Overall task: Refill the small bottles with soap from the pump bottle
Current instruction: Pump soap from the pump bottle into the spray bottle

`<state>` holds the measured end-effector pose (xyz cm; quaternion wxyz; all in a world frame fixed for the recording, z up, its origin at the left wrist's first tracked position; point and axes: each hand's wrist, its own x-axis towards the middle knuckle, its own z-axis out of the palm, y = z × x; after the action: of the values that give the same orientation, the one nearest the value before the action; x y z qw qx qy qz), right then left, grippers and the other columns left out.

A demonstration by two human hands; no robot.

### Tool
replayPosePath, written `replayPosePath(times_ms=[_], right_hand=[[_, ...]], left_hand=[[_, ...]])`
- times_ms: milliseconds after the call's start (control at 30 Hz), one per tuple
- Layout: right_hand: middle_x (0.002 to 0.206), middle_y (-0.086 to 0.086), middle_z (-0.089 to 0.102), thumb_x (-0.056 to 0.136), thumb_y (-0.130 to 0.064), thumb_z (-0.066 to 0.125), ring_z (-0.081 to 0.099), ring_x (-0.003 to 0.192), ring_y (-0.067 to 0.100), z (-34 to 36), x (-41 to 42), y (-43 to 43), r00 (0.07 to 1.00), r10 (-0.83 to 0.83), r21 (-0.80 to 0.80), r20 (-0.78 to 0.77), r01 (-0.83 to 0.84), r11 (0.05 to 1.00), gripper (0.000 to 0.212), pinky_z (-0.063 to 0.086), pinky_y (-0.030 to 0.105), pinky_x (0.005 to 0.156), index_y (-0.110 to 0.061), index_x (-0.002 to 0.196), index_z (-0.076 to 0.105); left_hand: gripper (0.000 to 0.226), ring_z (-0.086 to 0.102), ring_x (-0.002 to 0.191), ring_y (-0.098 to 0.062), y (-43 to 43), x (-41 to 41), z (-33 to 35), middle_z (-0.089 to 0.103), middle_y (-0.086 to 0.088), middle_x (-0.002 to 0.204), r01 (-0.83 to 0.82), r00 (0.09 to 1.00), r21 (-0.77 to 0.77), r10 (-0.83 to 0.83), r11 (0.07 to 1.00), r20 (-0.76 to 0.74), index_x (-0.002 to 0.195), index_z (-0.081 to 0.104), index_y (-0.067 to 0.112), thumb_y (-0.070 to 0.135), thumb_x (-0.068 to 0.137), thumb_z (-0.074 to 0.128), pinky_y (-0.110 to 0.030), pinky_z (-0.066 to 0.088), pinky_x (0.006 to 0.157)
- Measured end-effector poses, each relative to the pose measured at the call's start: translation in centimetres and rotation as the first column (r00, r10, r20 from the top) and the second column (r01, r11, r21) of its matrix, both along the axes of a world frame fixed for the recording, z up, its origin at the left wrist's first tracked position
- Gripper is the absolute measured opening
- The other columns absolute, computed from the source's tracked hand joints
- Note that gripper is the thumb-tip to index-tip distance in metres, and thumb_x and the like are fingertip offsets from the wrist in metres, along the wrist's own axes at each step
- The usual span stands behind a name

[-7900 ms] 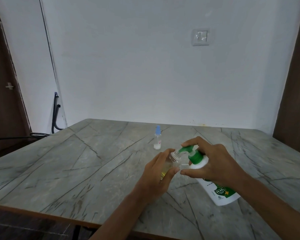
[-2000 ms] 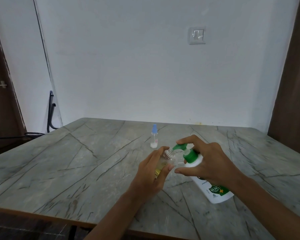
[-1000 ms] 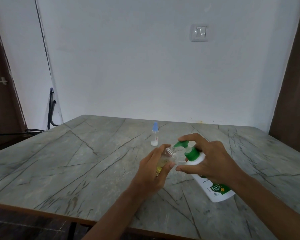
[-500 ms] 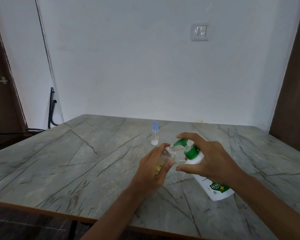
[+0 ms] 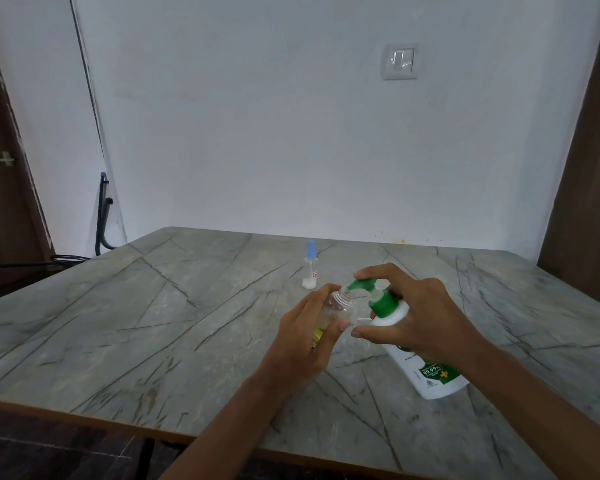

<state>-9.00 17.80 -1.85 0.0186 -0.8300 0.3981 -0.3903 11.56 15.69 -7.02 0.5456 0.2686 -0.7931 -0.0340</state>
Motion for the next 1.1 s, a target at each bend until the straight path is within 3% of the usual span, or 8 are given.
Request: replayPosePath(times_ms=[133,300,467,567,700,1000,1100], right_hand=[[0.084,-0.013,0.073,0.061,-0.055,0.084,0.069,0.066,0.008,0.1,0.04,0.1,0.999,0.016,0.01,0.043,-0.017,1.0,0.062,0.058,0.027,0.056,-0.052,0.114,0.052],[0.085,-0.021,0.07,0.059,-0.053,0.083,0.07,0.073,0.001,0.42,0.19,0.07,0.997,0.027,0.018,0.075,-0.029,0.999,0.055,0.056,0.018,0.059,-0.043,0.107,0.058],[0.088,-0.014,0.072,0.063,-0.057,0.083,0.068,0.073,0.004,0.14,0.05,0.12,1.0,-0.002,0.013,0.008,0.002,1.0,0.067,0.056,0.023,0.062,-0.051,0.119,0.048],[0.093,-0.013,0.072,0.063,-0.059,0.082,0.068,0.075,0.005,0.12,0.01,0.33,1.0,-0.017,-0.011,-0.021,0.017,1.0,0.079,0.055,0.02,0.067,-0.058,0.129,0.04],[0.094,-0.016,0.071,0.064,-0.059,0.082,0.068,0.078,0.002,0.05,0.05,0.5,0.999,-0.019,-0.025,-0.029,0.018,1.0,0.075,0.055,0.021,0.069,-0.052,0.127,0.044],[0.079,-0.008,0.072,0.063,-0.053,0.085,0.067,0.061,0.008,0.17,0.11,0.58,1.0,0.005,-0.004,0.026,-0.005,1.0,0.067,0.057,0.025,0.053,-0.051,0.118,0.048],[0.082,-0.015,0.072,0.061,-0.053,0.085,0.069,0.063,0.008,0.15,0.06,0.53,0.999,0.018,0.001,0.042,-0.018,1.0,0.063,0.058,0.025,0.052,-0.051,0.114,0.051]], left_hand=[[0.038,0.054,0.1,0.01,-0.02,0.06,-0.13,0.055,0.01,0.114,0.012,1.0,0.024,-0.012,1.0,0.019,0.129,0.047,0.014,0.027,0.094,0.055,-0.004,0.043,0.081],[0.04,0.058,0.098,-0.001,-0.18,0.13,-0.4,0.058,0.005,0.113,0.031,0.998,0.06,-0.034,0.998,0.051,0.13,0.048,0.013,0.034,0.096,0.052,-0.006,0.044,0.079],[0.037,0.055,0.096,0.009,-0.02,0.04,-0.03,0.056,0.01,0.111,0.011,1.0,0.035,-0.012,0.999,0.016,0.128,0.048,0.013,0.028,0.094,0.055,-0.004,0.042,0.08],[0.037,0.054,0.098,0.011,0.19,-0.07,0.16,0.054,0.013,0.112,0.019,1.0,0.031,-0.019,0.999,-0.008,0.129,0.044,0.02,0.027,0.094,0.056,-0.004,0.042,0.081],[0.038,0.054,0.099,0.011,0.14,-0.12,-0.01,0.054,0.013,0.113,0.022,1.0,0.028,-0.022,0.999,-0.007,0.13,0.043,0.021,0.028,0.094,0.055,-0.005,0.043,0.081],[0.039,0.053,0.1,0.013,0.02,-0.08,-0.23,0.052,0.013,0.115,0.011,1.0,0.036,-0.011,0.999,0.006,0.132,0.038,0.03,0.036,0.095,0.051,-0.005,0.043,0.082],[0.038,0.055,0.1,0.006,-0.1,0.01,-0.42,0.052,0.014,0.114,0.02,0.999,0.051,-0.022,0.998,0.028,0.131,0.039,0.03,0.038,0.095,0.05,-0.007,0.045,0.08]])
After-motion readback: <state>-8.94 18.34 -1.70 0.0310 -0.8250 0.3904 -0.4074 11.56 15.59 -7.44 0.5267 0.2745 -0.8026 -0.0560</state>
